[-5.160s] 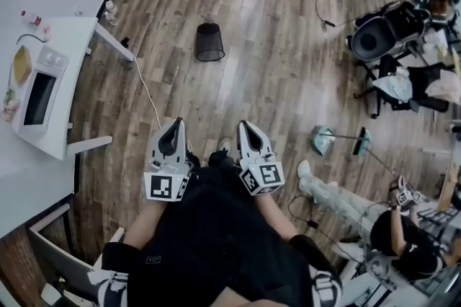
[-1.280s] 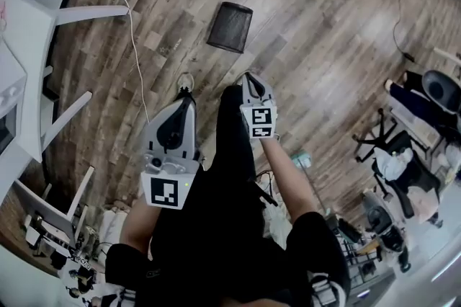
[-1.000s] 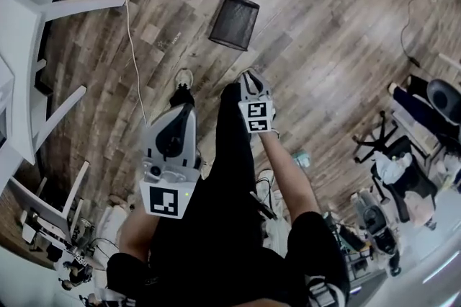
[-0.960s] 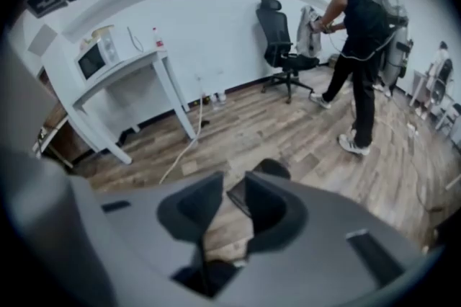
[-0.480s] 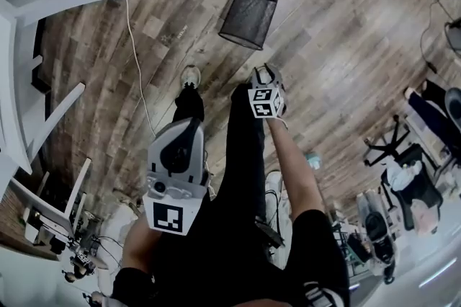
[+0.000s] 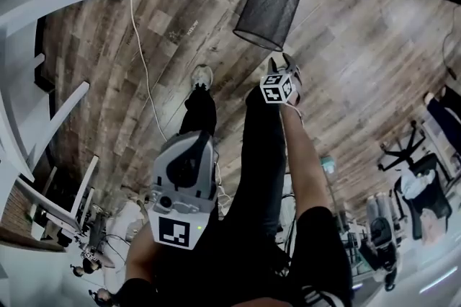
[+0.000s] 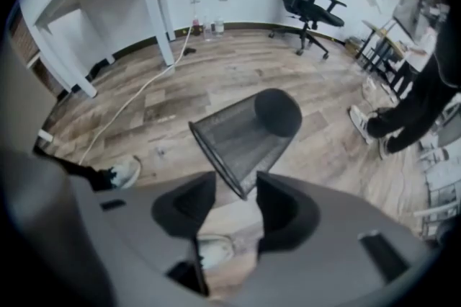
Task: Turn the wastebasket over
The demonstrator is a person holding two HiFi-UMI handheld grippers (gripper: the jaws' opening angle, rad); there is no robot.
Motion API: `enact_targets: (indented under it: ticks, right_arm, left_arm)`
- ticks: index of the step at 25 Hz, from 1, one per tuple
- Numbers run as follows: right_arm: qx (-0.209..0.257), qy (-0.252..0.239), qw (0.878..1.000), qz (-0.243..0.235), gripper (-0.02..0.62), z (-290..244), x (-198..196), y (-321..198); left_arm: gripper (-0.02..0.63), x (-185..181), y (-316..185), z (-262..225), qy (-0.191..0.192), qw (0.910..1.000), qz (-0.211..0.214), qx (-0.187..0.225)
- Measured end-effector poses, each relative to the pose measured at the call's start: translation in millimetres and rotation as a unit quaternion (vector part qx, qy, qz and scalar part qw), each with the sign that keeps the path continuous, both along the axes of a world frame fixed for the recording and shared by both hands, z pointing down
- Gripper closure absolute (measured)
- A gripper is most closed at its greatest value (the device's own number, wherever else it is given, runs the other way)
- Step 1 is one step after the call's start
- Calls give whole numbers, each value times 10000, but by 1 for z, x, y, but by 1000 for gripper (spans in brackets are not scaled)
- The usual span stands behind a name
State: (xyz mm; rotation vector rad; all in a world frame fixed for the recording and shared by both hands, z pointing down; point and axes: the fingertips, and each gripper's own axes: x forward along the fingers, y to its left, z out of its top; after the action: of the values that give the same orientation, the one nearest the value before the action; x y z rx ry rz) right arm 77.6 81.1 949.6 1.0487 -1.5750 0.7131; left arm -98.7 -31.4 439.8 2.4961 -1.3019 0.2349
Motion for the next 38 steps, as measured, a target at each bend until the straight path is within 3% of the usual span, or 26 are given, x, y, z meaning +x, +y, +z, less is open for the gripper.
enact_targets:
  ticks: [6,14,19,25,38]
  right_arm:
    - [-444,516,9967,-450,416,50,3,14]
    - [-472,933,9937,-397,458,73,12,6]
    - [-568,741,9949,-387,499,73,13,6]
    - [-553,598,9927,-889,532,58,6,0]
    - [-519,-53,9969,-597,540,7,7,-38]
  left_arm:
    - [572,-6,-3,19,18,9999,-88,-44]
    - [572,-14,0,32,135,9998,-71,-100]
    - [572,-15,0,28,139,9999,-56,-41]
    - [572,-11,1,23,183,9998,-83,-62]
    - [572,-12,-7,1,232,9994,-241,-35]
